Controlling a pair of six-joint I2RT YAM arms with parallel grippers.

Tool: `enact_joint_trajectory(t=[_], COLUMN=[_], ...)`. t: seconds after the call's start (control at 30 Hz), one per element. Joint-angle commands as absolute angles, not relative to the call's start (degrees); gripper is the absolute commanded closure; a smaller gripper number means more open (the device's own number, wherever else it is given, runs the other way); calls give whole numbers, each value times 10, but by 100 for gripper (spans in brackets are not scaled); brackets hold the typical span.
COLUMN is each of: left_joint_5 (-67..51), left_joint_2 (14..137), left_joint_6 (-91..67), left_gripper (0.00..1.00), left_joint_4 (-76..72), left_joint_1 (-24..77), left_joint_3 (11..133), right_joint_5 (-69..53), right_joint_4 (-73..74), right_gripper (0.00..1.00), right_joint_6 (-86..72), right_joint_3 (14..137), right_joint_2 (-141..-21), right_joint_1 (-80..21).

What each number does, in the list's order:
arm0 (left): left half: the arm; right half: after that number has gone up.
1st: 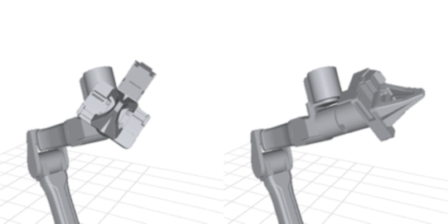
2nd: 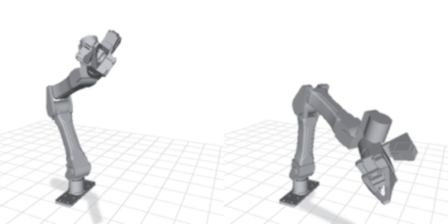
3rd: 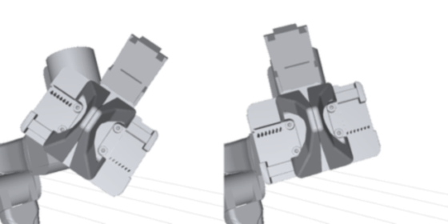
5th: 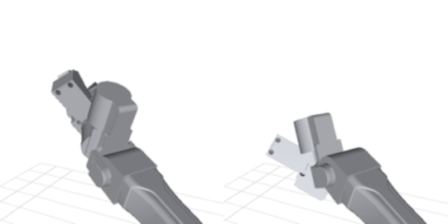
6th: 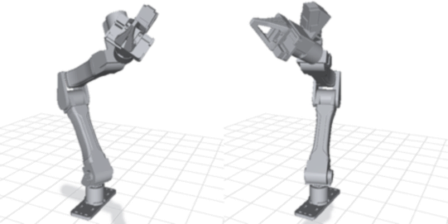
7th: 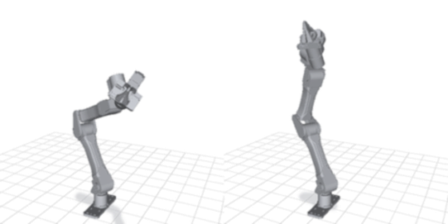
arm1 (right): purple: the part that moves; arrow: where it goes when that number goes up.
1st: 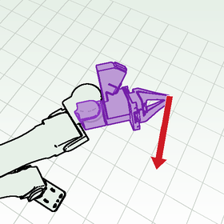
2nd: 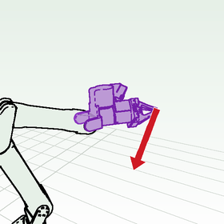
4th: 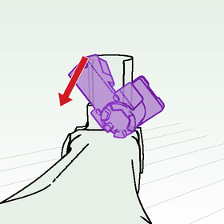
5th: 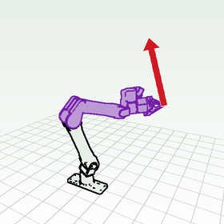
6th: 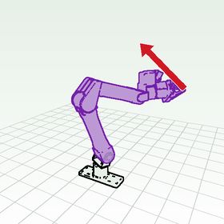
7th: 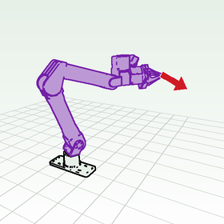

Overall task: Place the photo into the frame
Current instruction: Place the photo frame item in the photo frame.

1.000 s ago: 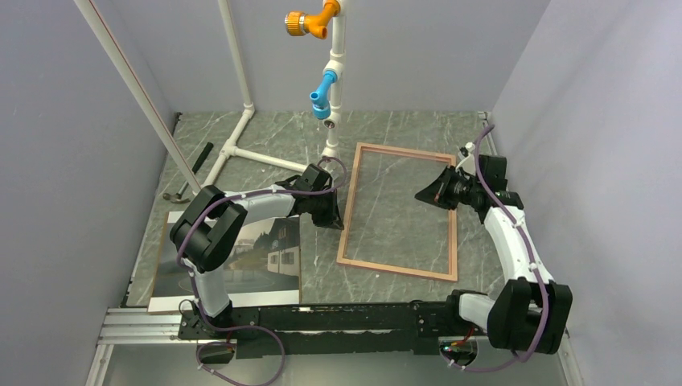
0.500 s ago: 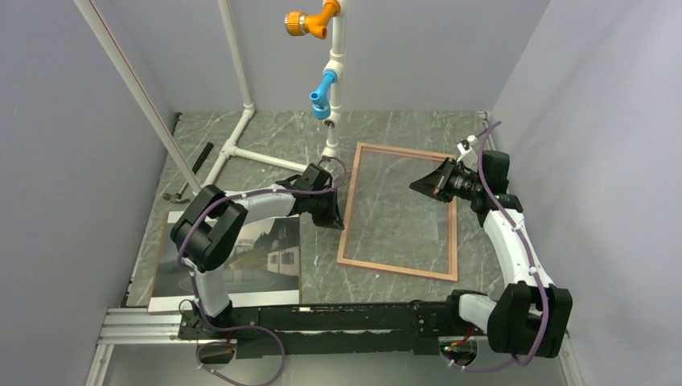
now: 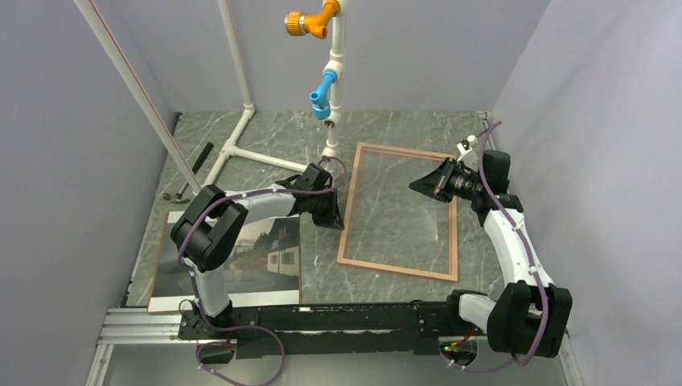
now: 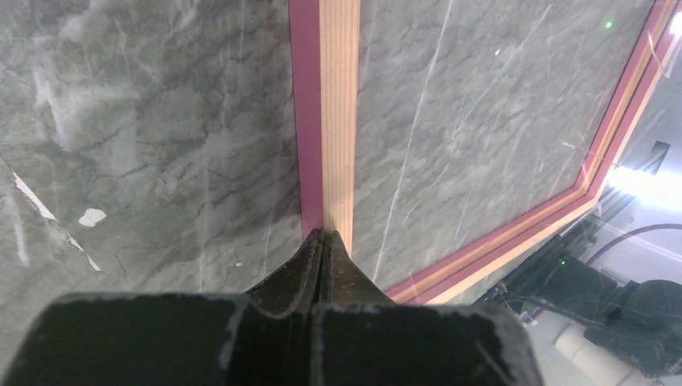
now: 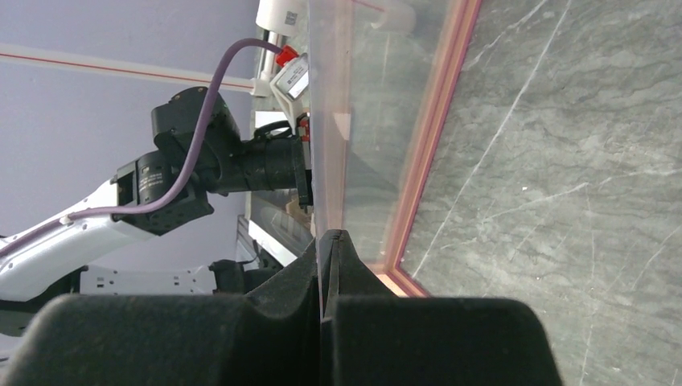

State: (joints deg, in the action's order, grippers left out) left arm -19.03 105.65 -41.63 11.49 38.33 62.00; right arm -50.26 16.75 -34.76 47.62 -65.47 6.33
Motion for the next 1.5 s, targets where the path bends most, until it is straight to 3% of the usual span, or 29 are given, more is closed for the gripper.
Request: enact_joint_trajectory(t=[0.0, 0.17, 0.4, 0.7, 0.97, 1.47], left_joint_5=[-138, -138, -139, -140, -140, -141], left_joint_2=[1102, 1103, 1103, 1104, 1104, 1104], left_joint_6=[-397, -397, -397, -397, -398, -397], left_gripper=[100, 100, 100, 100, 100, 100], left_joint_4=[132, 133, 132, 133, 133, 134], left_joint_1=[390, 390, 390, 390, 390, 389], left_joint_3=[608, 609, 609, 609, 609, 610], right_joint_5=[-552, -536, -407, -410, -335, -416], right_joint_4=[149, 184, 322, 307, 367, 273], right_gripper=[100, 100, 100, 100, 100, 100], right_joint_6=[-364, -331, -245, -241, -214, -258], right_joint_3=[490, 479, 498, 490, 512, 457], right_joint_2=[-648, -656, -686, -694, -689, -692], right_joint_1=[72, 90, 98, 98, 97, 98])
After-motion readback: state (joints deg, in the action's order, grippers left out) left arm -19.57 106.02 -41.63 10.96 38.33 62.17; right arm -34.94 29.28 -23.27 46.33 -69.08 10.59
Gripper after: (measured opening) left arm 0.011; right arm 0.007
